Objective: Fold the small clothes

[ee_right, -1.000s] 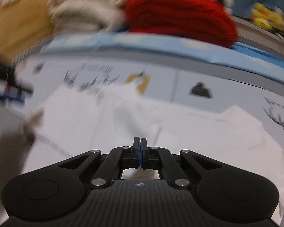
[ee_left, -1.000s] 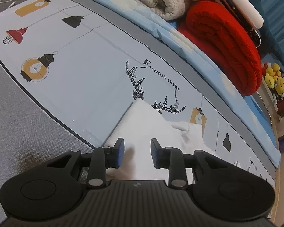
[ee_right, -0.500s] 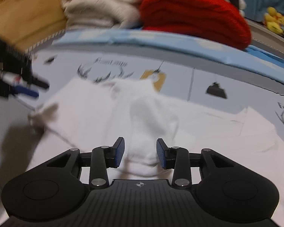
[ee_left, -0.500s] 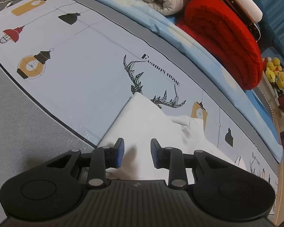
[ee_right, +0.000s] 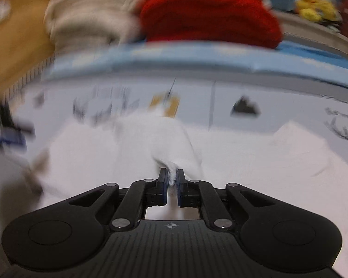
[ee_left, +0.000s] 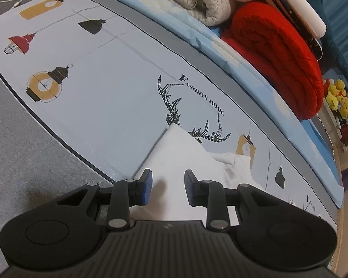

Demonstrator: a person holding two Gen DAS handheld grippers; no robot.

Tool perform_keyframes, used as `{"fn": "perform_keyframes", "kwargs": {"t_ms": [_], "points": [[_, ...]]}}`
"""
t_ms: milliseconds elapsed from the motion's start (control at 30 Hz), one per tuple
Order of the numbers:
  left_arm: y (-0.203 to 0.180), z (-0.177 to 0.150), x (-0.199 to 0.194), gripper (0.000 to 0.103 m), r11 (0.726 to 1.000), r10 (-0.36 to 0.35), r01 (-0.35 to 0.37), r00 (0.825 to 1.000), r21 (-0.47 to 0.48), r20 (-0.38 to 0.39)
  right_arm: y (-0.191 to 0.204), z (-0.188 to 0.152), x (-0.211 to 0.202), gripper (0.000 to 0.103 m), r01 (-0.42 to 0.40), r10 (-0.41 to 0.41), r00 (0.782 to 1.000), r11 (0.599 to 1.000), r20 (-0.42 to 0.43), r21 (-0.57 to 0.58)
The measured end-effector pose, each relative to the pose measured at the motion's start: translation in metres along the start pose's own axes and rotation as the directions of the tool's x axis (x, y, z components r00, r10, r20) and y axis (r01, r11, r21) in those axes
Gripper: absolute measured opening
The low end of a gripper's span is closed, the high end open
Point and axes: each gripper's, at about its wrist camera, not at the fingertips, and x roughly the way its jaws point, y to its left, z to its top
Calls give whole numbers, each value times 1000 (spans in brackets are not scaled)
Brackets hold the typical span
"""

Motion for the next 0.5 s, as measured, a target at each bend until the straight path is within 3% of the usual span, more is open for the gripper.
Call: {"fn": "perform_keyframes", "kwargs": {"t_ms": [167, 267, 333, 400, 500], "points": [[-1, -1, -4, 33, 1000, 14, -14, 1000, 14, 17, -63, 21, -71, 6, -46, -13, 972, 968, 233, 248], [-3, -3, -3, 33, 999, 21, -22, 1000, 30, 22, -104, 17, -94, 6, -10, -95, 958, 931, 271, 364], [-7, -6, -2, 33, 999, 24, -24, 1000, 44, 18, -134, 11, -97, 6, 84, -194, 954, 903, 227, 421], [-11, -9, 2, 33, 998, 19, -20, 1000, 54, 9, -165, -1, -88, 6, 210, -289, 952, 854, 99, 477], [-18, -15, 8, 33, 997, 17, -16, 1000, 78, -7, -209, -25, -72, 6, 297, -319, 946, 769, -64, 567]]}}
